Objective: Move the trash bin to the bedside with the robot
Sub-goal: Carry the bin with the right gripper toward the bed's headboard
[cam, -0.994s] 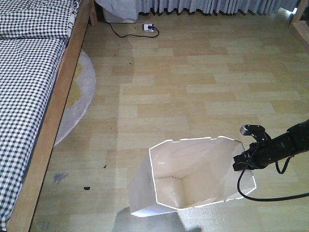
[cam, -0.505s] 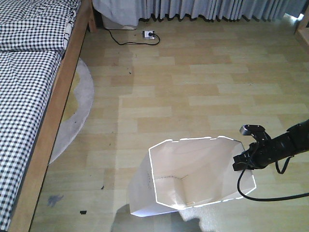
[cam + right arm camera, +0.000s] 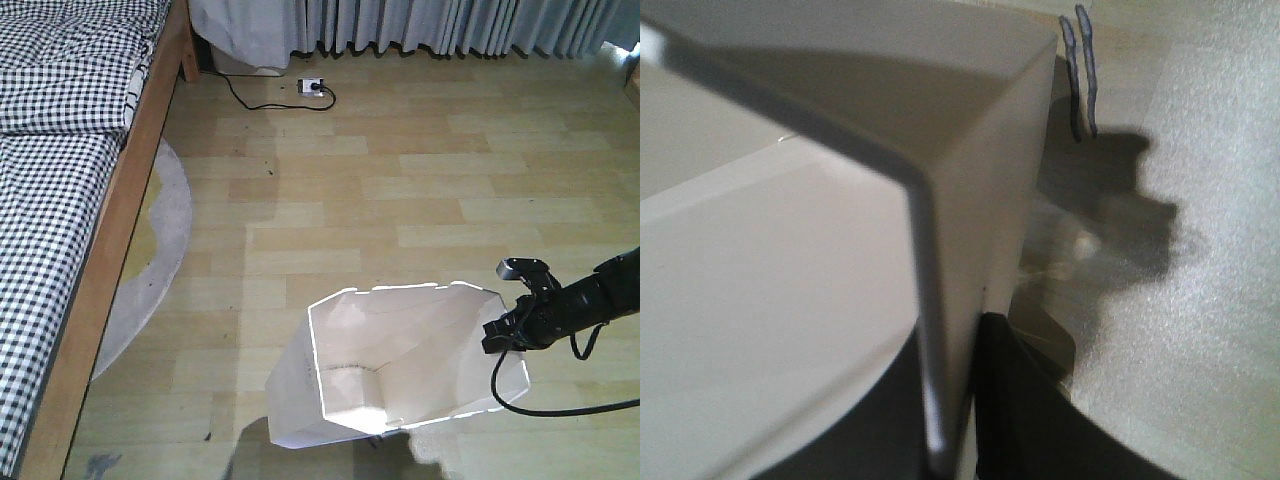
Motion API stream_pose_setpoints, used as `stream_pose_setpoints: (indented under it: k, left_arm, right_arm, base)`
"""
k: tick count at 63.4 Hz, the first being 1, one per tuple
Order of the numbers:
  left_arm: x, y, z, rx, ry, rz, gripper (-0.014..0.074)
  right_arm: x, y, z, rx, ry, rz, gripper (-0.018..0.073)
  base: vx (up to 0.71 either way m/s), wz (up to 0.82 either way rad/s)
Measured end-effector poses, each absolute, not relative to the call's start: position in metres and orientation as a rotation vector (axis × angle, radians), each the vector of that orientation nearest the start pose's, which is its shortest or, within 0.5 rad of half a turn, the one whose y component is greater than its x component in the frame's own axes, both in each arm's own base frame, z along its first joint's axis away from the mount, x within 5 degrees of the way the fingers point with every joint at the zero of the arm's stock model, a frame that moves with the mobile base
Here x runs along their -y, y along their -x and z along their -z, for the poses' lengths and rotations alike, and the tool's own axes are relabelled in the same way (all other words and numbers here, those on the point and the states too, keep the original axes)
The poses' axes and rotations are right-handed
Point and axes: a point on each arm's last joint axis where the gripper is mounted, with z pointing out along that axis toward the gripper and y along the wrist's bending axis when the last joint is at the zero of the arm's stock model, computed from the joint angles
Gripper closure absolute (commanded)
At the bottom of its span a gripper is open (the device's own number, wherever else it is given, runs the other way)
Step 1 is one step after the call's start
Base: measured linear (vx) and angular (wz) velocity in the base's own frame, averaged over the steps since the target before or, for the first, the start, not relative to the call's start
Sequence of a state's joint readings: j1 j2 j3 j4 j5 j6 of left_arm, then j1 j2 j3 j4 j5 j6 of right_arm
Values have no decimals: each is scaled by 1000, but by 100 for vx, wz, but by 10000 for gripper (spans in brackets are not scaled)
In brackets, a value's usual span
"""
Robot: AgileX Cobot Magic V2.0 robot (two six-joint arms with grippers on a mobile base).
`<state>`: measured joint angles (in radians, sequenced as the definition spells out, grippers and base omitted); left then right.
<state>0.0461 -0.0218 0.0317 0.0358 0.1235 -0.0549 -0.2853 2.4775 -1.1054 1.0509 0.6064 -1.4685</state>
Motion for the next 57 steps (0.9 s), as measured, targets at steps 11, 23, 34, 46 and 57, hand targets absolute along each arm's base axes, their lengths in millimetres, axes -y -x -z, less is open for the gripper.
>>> stream_pose_setpoints:
  k: [11, 23, 34, 46, 57]
  left_arm:
    - [-3, -56, -192, -1616, 56, -24, 603]
    - [-3, -56, -192, -1616, 56, -24, 603]
    - [-3, -56, -192, -1616, 56, -24, 603]
    - [-3, -56, -192, -1616, 56, -24, 603]
    - [-3, -56, -192, -1616, 56, -24, 603]
  right_arm:
    - [51, -333, 47, -2878, 301, -732, 564]
    - [51, -333, 47, -2878, 301, -732, 564]
    - [51, -333, 47, -2878, 301, -732, 564]
    - [51, -333, 47, -2878, 301, -732, 564]
    - [51, -333, 47, -2878, 301, -732, 564]
  base:
    - [22, -1]
    - [21, -4]
    - [20, -4]
    - [20, -4]
    - [21, -4]
